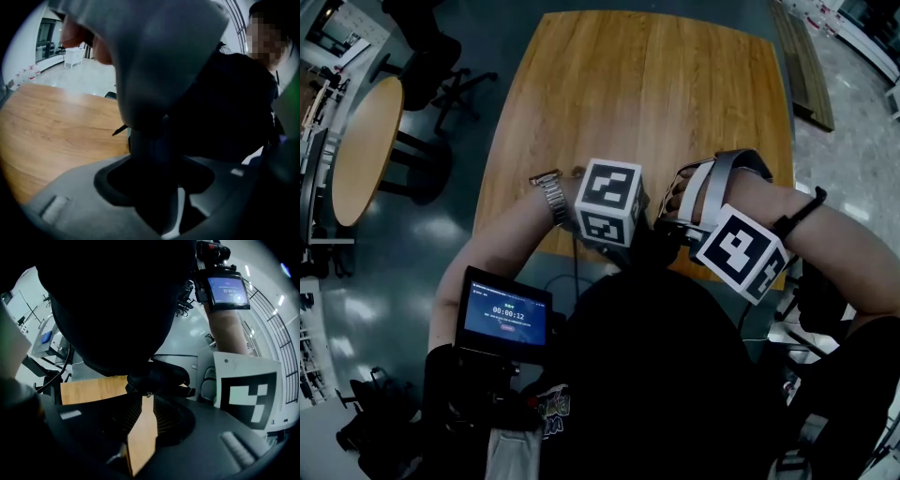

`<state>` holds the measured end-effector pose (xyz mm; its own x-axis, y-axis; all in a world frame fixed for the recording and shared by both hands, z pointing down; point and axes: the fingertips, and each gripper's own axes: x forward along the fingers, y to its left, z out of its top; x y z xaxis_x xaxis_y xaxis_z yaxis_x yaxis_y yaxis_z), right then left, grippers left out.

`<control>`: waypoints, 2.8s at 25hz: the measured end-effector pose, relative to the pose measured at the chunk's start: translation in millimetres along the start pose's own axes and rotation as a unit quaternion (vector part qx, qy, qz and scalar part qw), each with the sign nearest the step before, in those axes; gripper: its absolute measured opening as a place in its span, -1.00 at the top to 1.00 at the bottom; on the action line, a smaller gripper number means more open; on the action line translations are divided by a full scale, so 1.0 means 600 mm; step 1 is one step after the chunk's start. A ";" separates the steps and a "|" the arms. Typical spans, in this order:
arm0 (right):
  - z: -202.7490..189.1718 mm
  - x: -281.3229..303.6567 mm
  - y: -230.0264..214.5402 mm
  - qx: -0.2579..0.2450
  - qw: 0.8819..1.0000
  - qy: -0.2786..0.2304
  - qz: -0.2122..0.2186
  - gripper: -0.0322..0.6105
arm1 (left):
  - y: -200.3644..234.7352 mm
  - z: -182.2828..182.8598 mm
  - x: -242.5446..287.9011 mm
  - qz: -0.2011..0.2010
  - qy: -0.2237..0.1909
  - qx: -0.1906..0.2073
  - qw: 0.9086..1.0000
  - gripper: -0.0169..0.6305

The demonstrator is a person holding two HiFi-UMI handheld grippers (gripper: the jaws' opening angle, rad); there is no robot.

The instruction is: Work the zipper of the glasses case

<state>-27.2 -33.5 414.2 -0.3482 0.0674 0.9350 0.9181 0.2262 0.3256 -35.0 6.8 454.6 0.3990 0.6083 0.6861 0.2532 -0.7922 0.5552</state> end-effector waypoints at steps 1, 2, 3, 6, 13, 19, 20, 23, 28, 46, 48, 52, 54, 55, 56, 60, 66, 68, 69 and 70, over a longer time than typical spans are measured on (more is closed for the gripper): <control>0.001 0.003 0.003 -0.003 1.000 0.000 0.012 0.66 | 0.001 -0.005 0.003 0.004 0.010 0.004 1.000 0.18; 0.001 0.007 0.006 -0.004 1.000 -0.003 0.021 0.68 | 0.003 -0.009 0.005 0.009 0.022 0.008 1.000 0.18; 0.002 0.010 0.008 -0.005 1.000 -0.005 0.027 0.74 | 0.005 -0.013 0.007 0.016 0.033 0.011 0.999 0.18; 0.001 0.014 0.006 -0.011 1.000 -0.009 0.018 0.81 | 0.010 -0.018 0.009 0.033 0.055 0.018 0.998 0.18; -0.002 -0.010 -0.025 0.009 0.997 -0.005 -0.078 0.84 | 0.003 0.003 0.002 0.011 -0.030 -0.007 0.999 0.18; -0.024 -0.039 -0.042 0.075 0.981 -0.010 -0.179 0.89 | -0.022 0.054 -0.031 -0.084 -0.211 -0.037 0.973 0.17; -0.027 -0.042 -0.046 0.081 0.978 -0.008 -0.194 0.89 | -0.024 0.059 -0.036 -0.095 -0.230 -0.039 0.968 0.17; -0.034 -0.054 -0.055 0.103 0.965 0.001 -0.241 0.89 | -0.036 0.077 -0.055 -0.142 -0.297 -0.048 0.943 0.18; -0.046 -0.079 -0.066 0.102 0.942 0.038 -0.319 0.89 | -0.052 0.095 -0.091 -0.186 -0.360 -0.056 0.912 0.18; -0.030 -0.103 -0.026 0.538 0.744 -0.396 -0.026 0.72 | -0.024 0.027 -0.036 -0.026 -0.112 -0.022 0.993 0.18; -0.037 -0.072 -0.020 0.577 0.710 -0.401 0.046 0.52 | -0.024 0.027 -0.032 -0.017 -0.086 -0.013 0.996 0.18; -0.050 -0.038 -0.023 0.663 0.602 -0.429 0.115 0.53 | -0.012 0.016 -0.018 0.025 -0.021 0.008 0.999 0.18; -0.056 -0.026 -0.022 0.692 0.554 -0.443 0.130 0.53 | -0.007 0.009 -0.013 0.045 0.008 0.017 0.999 0.18; -0.058 -0.021 -0.020 0.703 0.534 -0.450 0.136 0.53 | -0.005 0.005 -0.011 0.052 0.018 0.021 0.998 0.18; -0.058 -0.018 -0.018 0.711 0.515 -0.458 0.140 0.53 | -0.004 0.002 -0.009 0.055 0.025 0.023 0.998 0.18; -0.034 -0.012 -0.019 0.714 0.477 -0.486 0.161 0.53 | -0.003 -0.009 -0.003 0.059 0.043 0.025 0.997 0.18; -0.030 -0.001 -0.022 0.714 0.485 -0.478 0.160 0.62 | 0.007 -0.023 0.000 0.068 0.062 0.023 0.995 0.18; -0.033 -0.005 -0.022 0.712 0.490 -0.479 0.153 0.63 | 0.008 -0.021 -0.001 0.069 0.059 0.021 0.996 0.18; -0.033 -0.008 -0.022 0.708 0.495 -0.480 0.149 0.68 | 0.010 -0.020 -0.002 0.073 0.060 0.022 0.995 0.18; -0.033 -0.010 -0.021 0.705 0.501 -0.481 0.145 0.68 | 0.012 -0.019 -0.003 0.075 0.059 0.024 0.995 0.17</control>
<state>-32.9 -55.8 407.5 -0.7911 0.5801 0.1939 0.1459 0.4868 -0.8612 -43.7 0.8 462.7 0.3296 0.4817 0.8120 0.2413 -0.8744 0.4209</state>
